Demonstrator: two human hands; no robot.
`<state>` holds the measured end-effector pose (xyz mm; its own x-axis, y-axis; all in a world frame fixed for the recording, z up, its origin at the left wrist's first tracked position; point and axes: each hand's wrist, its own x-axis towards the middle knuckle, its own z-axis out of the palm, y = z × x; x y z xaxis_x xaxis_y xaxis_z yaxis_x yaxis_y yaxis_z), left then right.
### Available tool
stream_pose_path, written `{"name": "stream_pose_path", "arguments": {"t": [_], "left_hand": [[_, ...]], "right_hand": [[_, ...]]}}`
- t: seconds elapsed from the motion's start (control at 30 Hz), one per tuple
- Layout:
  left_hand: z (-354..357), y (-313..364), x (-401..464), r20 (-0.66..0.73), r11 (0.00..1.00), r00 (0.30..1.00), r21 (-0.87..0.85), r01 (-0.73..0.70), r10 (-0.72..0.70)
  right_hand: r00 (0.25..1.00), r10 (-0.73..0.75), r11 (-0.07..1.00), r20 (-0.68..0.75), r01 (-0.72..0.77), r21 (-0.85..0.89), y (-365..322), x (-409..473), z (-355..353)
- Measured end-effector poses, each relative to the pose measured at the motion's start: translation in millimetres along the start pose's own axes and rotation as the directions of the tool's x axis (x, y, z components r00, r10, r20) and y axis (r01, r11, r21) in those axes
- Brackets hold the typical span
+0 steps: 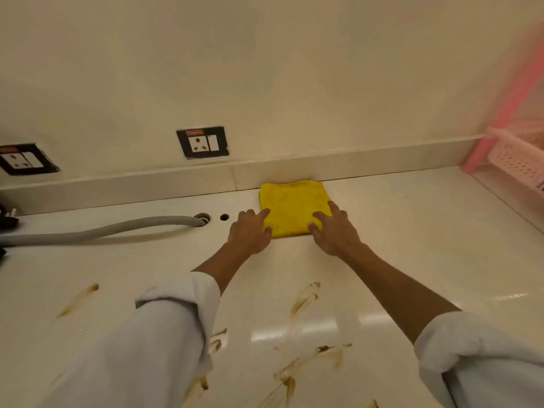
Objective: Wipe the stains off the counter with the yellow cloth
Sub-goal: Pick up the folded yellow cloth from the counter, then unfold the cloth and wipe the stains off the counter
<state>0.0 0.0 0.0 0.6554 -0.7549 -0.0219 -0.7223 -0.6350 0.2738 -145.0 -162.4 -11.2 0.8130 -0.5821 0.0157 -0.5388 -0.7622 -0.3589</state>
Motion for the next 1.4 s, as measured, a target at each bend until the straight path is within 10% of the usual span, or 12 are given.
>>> {"name": "stream_pose_path", "arguments": {"t": [0.43, 0.67, 1.07, 1.4], "left_hand": [[25.1, 33.6, 55.5, 0.038, 0.917, 0.951, -0.256, 0.306, -0.306], [-5.6, 31.9, 39.1, -0.092, 0.915, 0.963, -0.345, 0.208, -0.254], [-104.6, -62.0, -75.8, -0.234, 0.879, 0.87, -0.323, 0.352, -0.434], [-99.3, -142.0, -205.2, -0.174, 0.874, 0.91, -0.394, 0.286, -0.376]], "right_hand": [[0.988, 0.142, 0.971, 0.059, -0.151, 0.188, 9.8, 55.6, 3.2], [0.978, 0.2, 0.877, -0.054, -0.153, 0.456, -18.9, 36.8, -3.8], [0.994, 0.083, 0.707, -0.07, -0.009, 0.707, -176.8, -61.3, 1.3], [0.991, 0.063, 0.77, -0.117, 0.026, 0.637, -247.8, -151.5, 50.6]]}}
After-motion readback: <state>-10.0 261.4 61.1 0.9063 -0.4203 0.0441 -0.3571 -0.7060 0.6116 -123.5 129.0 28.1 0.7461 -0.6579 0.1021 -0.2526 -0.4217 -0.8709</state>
